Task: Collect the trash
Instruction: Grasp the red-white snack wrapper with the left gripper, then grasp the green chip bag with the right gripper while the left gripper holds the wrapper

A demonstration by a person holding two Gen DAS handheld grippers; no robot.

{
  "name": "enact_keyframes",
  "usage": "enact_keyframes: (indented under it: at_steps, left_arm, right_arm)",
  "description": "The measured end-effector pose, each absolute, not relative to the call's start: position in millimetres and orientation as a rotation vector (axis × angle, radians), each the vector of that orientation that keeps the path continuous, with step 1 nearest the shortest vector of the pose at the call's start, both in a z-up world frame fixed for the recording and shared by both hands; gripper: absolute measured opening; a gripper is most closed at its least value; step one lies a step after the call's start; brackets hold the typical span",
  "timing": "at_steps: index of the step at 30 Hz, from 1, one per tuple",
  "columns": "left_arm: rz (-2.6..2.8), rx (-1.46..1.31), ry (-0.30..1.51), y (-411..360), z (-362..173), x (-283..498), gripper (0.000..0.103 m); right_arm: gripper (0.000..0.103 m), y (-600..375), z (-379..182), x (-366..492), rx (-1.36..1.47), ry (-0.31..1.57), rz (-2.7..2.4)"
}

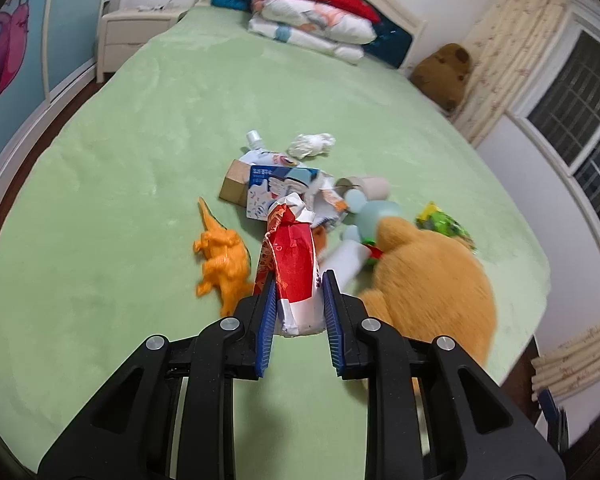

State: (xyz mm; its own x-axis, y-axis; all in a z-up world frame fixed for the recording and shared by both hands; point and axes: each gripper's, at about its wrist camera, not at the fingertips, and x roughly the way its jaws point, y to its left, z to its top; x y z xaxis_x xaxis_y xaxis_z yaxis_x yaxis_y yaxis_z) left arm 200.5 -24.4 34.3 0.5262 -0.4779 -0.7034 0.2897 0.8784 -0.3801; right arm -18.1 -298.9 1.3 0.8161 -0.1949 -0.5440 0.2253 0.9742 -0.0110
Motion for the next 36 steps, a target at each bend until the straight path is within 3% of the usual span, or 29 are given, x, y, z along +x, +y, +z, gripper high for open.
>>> enact_keyframes:
  at_steps: [12, 20, 26, 33, 35, 36]
  left_arm:
    - [-0.57, -0.188, 0.838, 10, 50, 108, 0.022]
    - [-0.569, -0.209, 0.836, 26, 44, 96, 0.022]
    - [-0.552, -0.245, 0.845, 29, 35, 118, 0.022]
    - [-0.54, -0.281, 0.881, 29, 20, 148, 0.022]
    - [-0.538, -0.284, 0.893, 27, 14, 153, 0.022]
    - [-0.537, -0.283, 0.898, 26, 12, 155, 0.022]
  right_arm:
    - [0.098, -310, 22, 11, 0.029, 0.552, -0.198]
    - [0.098, -392, 38, 154, 0.004, 0.658, -0.209]
    - [0.098, -454, -2, 253, 0.034, 0.856, -0.238]
    - [0.097, -458, -51, 303, 0.013, 1.0, -0.13]
    - [0.096, -451, -58, 310, -0.018, 1.007, -0.124]
    - [0.09, -450, -58, 311, -0.018, 1.004, -0.116]
